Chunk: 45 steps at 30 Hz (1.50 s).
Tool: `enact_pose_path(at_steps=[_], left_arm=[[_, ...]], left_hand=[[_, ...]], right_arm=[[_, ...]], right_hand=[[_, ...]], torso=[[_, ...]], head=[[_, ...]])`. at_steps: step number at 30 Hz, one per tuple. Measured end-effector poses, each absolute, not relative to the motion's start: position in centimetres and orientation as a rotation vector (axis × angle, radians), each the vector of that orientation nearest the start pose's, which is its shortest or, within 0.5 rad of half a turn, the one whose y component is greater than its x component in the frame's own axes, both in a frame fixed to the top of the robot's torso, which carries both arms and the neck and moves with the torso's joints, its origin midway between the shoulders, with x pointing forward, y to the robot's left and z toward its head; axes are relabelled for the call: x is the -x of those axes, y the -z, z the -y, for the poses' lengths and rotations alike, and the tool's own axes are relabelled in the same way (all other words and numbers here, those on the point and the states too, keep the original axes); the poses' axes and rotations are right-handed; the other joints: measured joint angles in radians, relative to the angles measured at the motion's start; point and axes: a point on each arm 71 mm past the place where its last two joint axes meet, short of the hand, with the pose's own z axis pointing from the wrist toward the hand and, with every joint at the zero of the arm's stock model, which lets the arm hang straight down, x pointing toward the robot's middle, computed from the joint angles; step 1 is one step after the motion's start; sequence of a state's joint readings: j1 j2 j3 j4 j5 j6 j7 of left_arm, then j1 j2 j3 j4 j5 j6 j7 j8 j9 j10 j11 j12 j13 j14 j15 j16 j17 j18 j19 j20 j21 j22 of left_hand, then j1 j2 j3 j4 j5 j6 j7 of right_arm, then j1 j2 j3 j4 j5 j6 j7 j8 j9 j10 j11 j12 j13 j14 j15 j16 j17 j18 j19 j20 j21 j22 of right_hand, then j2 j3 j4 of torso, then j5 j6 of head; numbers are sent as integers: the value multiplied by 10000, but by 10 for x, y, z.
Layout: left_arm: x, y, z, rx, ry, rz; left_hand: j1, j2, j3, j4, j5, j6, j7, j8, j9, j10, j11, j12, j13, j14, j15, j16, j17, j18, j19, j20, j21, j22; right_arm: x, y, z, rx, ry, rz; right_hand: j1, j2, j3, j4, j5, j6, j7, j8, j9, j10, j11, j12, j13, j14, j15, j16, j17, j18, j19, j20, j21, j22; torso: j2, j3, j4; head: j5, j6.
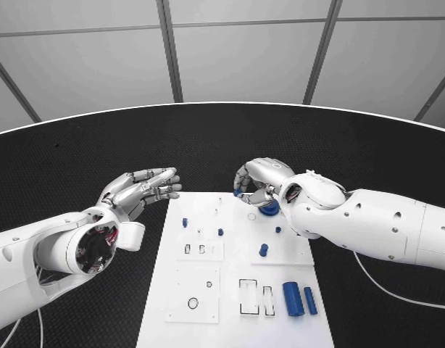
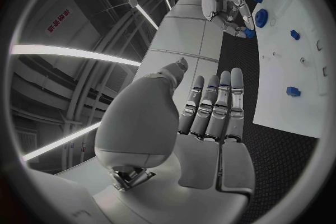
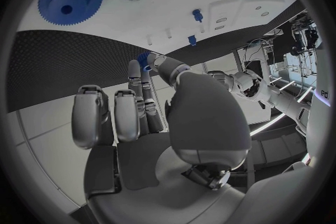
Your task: Assemble the parts on the task board
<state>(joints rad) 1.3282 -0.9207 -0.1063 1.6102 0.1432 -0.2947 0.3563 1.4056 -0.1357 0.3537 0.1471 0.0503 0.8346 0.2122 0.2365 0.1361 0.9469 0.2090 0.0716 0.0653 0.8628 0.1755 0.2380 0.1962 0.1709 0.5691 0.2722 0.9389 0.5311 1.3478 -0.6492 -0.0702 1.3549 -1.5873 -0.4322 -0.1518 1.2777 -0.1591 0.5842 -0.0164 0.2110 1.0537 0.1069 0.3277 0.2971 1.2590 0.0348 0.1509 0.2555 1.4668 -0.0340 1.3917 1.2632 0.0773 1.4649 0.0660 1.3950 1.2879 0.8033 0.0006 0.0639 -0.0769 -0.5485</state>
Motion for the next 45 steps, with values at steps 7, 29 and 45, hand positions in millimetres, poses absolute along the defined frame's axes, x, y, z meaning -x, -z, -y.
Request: enact_pose_path(at_steps=[7, 29, 45], left_arm=[[-486, 138, -222, 11989, 15939, -14076], [-489, 128, -219, 11786, 16087, -14020], [-488, 125, -218, 11729, 16189, -14080]], left_hand=[[-80, 81, -3, -80, 0, 75, 5, -75, -47, 0, 0, 0, 0, 30, -30, -76, 29, -161, -1030, 94, 2408, 1519], [-211, 212, -130, -316, 0, 254, 71, -308, -218, 0, 0, 0, 0, 112, -36, -261, 37, -622, -2130, 133, 7158, 4931], [-210, 212, -141, -326, 0, 253, 71, -350, -260, 0, 0, 0, 0, 148, 0, -299, 50, -941, -268, 139, 7158, 7770]], right_arm=[[-541, 116, 136, 2703, -5555, -13784], [-548, 121, 119, 2992, -5416, -14388], [-552, 123, 117, 3019, -5225, -14673]], right_hand=[[-1, -2, -1, -1, 48, -3, 2, -1, 0, 36, 36, 0, 15, 0, 0, 58, 0, 1, 0, 0, 0, 21], [-1, -7, 27, 27, 87, -36, -1, 38, 0, 35, 36, 0, 27, 0, 1, 58, 14, 1, 0, 1, -2, 46], [-1, -9, 25, 27, 84, -40, 0, 35, 0, 35, 36, 0, 34, 0, 1, 58, 17, -110, 0, 1, 18, 47]], torso=[[50, -20, 37], [226, -124, 150], [264, -103, 138]], head=[[36, 16], [13, 22], [75, -16]])
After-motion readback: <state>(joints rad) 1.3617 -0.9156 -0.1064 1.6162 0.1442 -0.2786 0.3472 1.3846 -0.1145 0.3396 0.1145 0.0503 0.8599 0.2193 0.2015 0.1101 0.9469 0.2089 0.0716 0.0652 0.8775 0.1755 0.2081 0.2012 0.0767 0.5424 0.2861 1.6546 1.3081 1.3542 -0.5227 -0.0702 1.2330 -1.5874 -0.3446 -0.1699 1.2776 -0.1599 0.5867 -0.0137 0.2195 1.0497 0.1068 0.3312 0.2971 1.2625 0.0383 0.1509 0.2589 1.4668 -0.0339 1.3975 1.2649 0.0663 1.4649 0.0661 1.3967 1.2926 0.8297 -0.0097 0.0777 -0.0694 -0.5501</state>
